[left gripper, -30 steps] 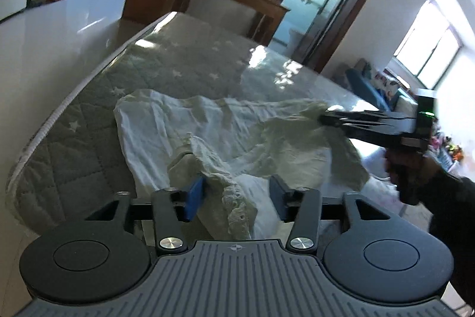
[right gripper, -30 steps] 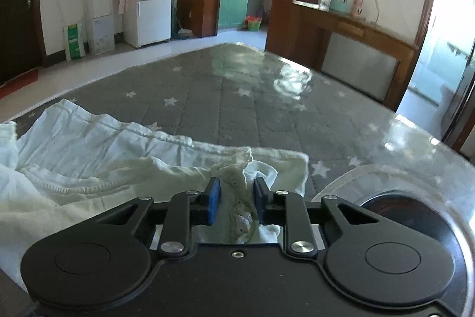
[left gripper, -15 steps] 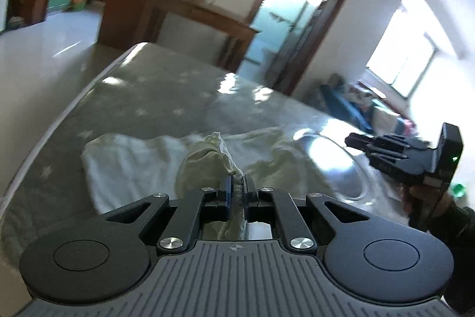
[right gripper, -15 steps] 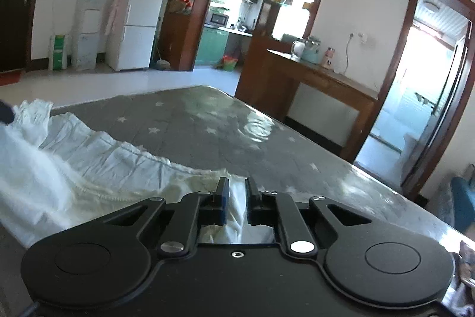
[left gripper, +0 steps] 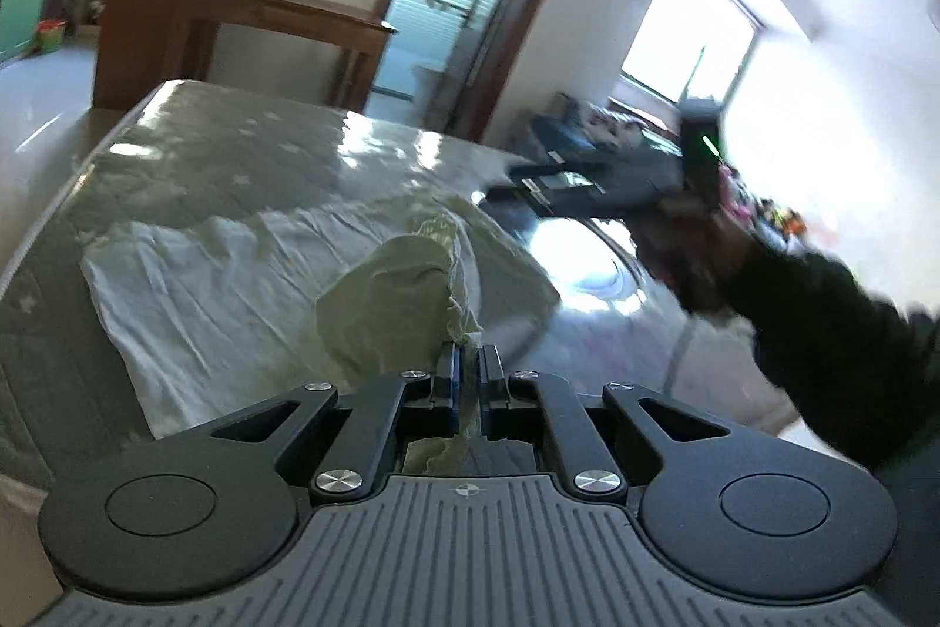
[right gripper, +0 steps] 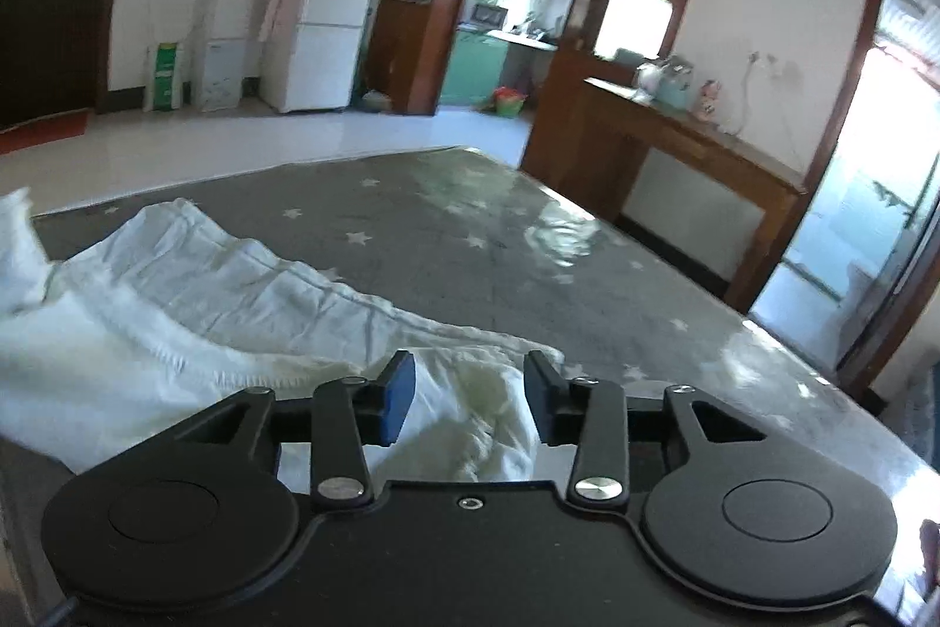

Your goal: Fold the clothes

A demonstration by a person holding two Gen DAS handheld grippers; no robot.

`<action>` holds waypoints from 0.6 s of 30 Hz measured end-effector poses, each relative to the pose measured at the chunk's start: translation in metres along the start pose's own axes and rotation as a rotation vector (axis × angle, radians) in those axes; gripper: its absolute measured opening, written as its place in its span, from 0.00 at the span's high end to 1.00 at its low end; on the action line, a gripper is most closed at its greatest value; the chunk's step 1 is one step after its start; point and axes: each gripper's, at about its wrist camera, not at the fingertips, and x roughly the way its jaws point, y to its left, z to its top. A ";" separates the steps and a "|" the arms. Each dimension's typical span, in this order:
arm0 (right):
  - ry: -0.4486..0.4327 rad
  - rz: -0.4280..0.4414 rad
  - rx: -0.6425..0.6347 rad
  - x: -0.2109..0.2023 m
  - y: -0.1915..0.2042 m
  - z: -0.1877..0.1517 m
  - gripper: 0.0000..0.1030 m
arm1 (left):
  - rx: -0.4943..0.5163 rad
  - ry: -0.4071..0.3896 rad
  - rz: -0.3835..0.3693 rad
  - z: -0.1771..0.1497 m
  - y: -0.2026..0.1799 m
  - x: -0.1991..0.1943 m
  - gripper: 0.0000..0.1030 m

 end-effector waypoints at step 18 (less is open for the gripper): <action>0.150 0.025 0.054 0.079 0.001 -0.001 0.33 | -0.065 0.135 0.000 -0.049 0.010 0.025 0.95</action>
